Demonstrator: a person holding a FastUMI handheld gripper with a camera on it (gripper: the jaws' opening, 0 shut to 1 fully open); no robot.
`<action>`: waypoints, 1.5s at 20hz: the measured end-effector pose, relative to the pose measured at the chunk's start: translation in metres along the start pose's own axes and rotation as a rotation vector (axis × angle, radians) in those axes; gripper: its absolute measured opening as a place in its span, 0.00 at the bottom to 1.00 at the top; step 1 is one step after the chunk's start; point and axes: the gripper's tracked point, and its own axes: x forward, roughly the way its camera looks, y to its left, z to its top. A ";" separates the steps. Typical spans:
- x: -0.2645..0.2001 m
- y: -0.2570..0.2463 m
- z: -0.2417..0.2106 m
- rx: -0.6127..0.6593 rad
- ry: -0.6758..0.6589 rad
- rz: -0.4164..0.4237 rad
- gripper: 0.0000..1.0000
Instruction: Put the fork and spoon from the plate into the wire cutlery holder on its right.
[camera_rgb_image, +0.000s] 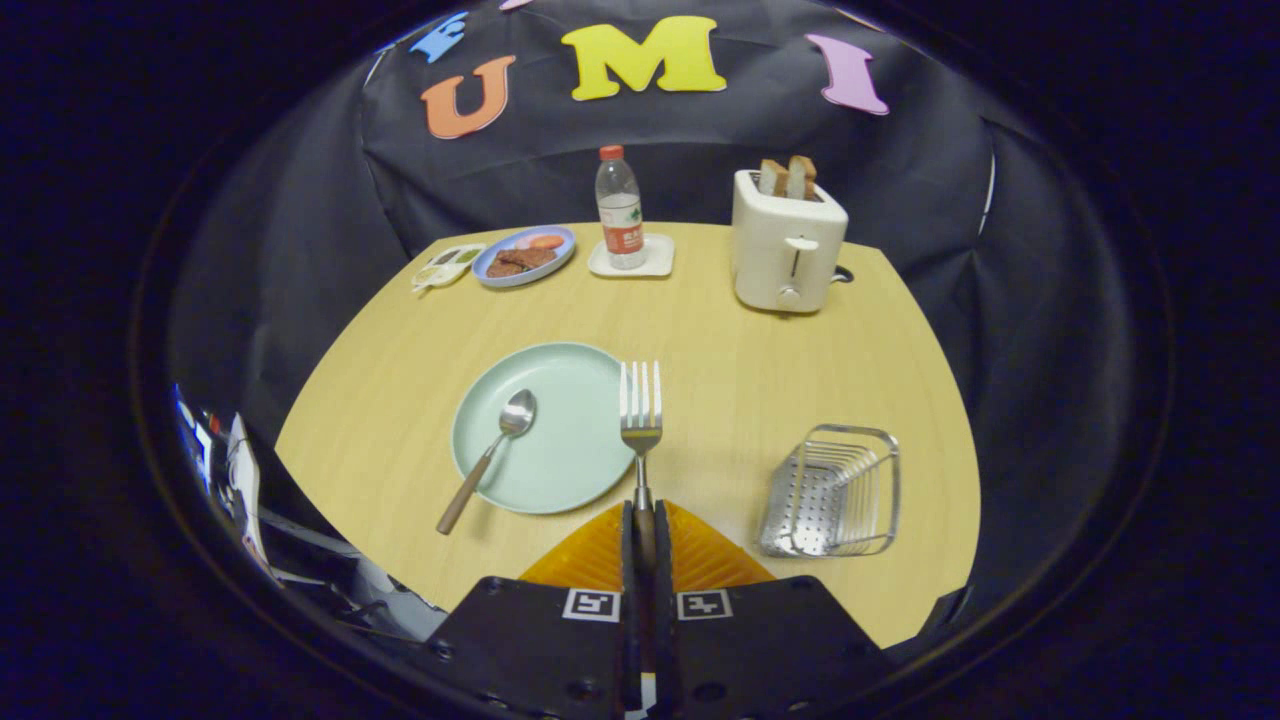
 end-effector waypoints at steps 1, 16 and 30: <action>-0.006 -0.014 -0.003 0.012 0.005 -0.009 0.06; -0.042 -0.119 -0.034 0.127 0.100 -0.109 0.06; -0.038 -0.103 0.012 0.114 0.027 -0.144 0.08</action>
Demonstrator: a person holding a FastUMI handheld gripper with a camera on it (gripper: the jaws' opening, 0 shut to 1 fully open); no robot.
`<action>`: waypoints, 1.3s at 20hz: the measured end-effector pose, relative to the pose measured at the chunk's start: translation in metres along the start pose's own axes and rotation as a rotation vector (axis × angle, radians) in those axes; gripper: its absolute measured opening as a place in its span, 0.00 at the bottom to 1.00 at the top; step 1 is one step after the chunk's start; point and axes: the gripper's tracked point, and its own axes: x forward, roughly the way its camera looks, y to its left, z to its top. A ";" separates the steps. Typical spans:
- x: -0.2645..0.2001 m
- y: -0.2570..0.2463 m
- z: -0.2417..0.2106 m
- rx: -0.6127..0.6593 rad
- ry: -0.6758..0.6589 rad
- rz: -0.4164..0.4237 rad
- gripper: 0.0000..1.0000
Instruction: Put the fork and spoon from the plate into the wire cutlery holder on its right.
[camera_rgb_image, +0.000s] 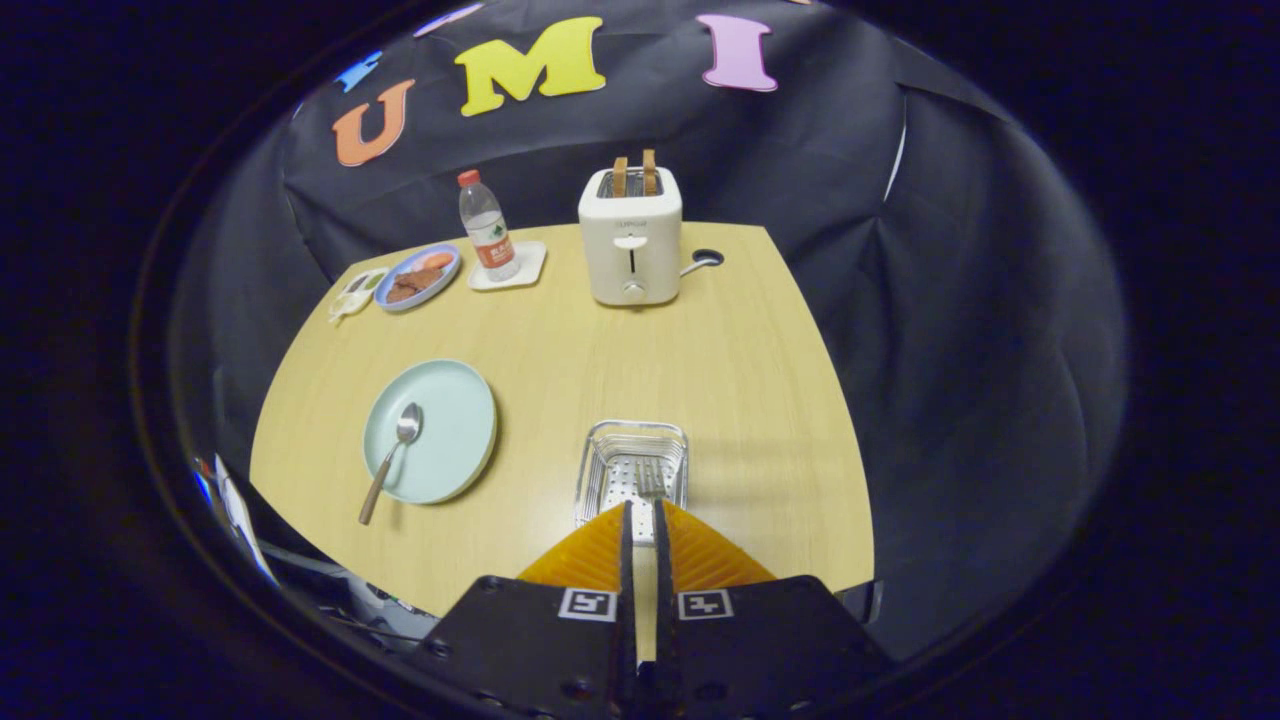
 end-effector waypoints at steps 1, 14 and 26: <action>0.000 0.004 0.001 -0.008 -0.008 0.006 0.13; 0.032 0.147 -0.013 -0.033 -0.059 0.101 0.98; 0.079 0.280 -0.047 0.027 -0.070 0.106 0.92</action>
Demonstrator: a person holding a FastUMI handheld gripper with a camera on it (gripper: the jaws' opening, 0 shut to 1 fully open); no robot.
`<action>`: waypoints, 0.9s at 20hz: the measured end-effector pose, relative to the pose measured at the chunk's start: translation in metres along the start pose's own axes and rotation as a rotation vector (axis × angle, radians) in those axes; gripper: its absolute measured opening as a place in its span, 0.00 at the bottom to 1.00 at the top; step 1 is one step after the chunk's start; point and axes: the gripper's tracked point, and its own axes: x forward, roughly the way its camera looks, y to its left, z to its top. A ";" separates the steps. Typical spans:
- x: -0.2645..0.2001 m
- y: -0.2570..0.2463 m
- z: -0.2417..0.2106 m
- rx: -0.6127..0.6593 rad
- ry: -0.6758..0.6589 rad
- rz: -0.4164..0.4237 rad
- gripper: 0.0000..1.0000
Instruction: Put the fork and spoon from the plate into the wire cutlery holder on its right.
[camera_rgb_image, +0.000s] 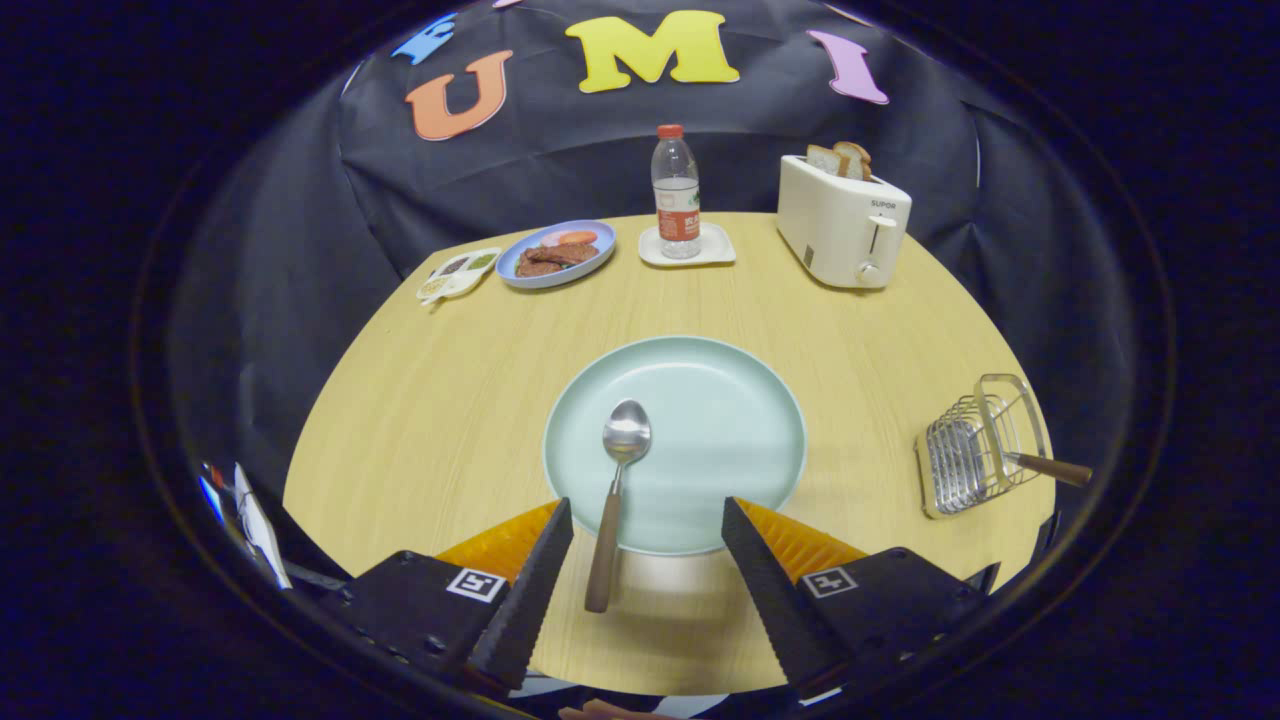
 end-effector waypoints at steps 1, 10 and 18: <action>0.007 0.005 -0.001 0.013 -0.016 -0.011 0.90; 0.054 0.009 -0.021 0.076 -0.018 -0.088 0.48; 0.045 0.018 -0.026 0.016 0.068 -0.035 0.08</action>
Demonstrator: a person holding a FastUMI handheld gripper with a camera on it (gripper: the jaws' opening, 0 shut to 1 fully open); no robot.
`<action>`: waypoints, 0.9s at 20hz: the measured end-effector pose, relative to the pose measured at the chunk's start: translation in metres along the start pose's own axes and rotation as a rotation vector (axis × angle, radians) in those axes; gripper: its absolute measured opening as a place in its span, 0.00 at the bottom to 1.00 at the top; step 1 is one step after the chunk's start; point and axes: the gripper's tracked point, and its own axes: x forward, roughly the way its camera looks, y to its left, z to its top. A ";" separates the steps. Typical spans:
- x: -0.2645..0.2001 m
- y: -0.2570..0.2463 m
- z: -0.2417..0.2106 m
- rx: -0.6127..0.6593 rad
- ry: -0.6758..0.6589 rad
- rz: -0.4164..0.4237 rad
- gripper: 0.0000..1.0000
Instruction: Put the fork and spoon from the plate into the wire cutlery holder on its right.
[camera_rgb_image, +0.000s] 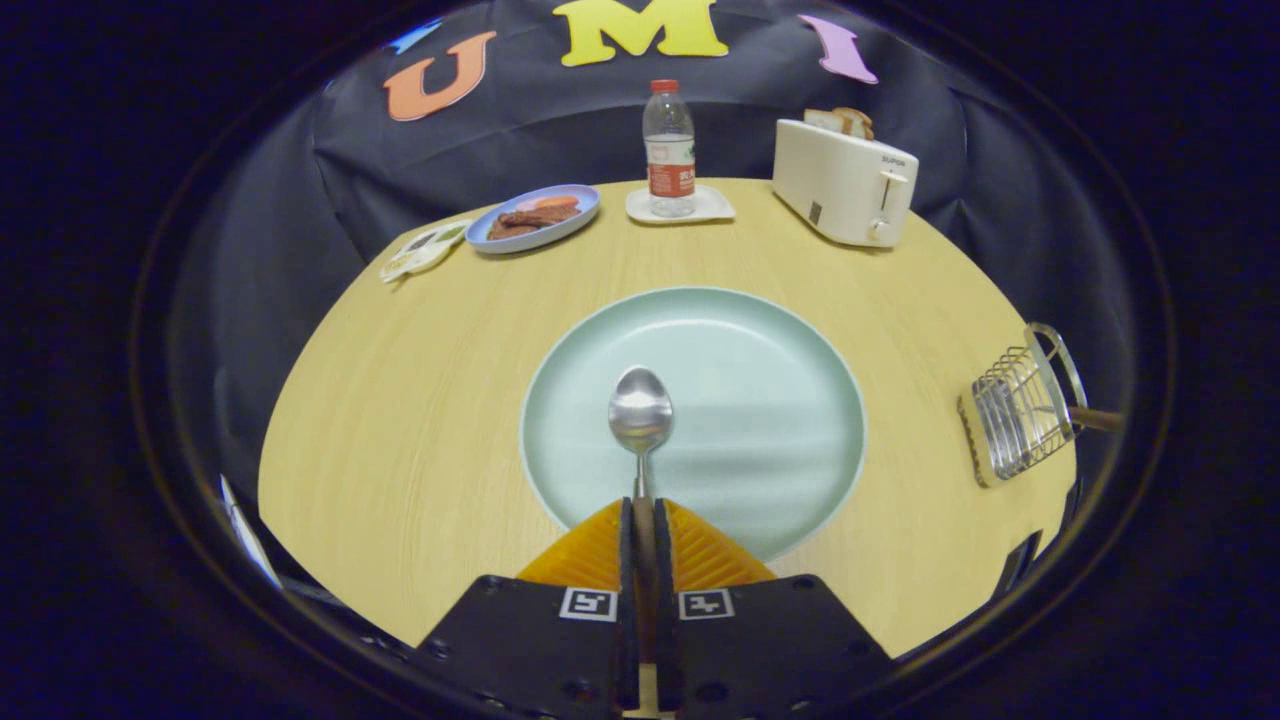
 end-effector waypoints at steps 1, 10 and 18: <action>-0.003 0.002 0.000 -0.006 0.009 0.015 0.08; -0.066 -0.025 0.039 -0.085 -0.029 0.081 0.00; -0.107 -0.060 0.077 -0.153 -0.123 0.124 0.00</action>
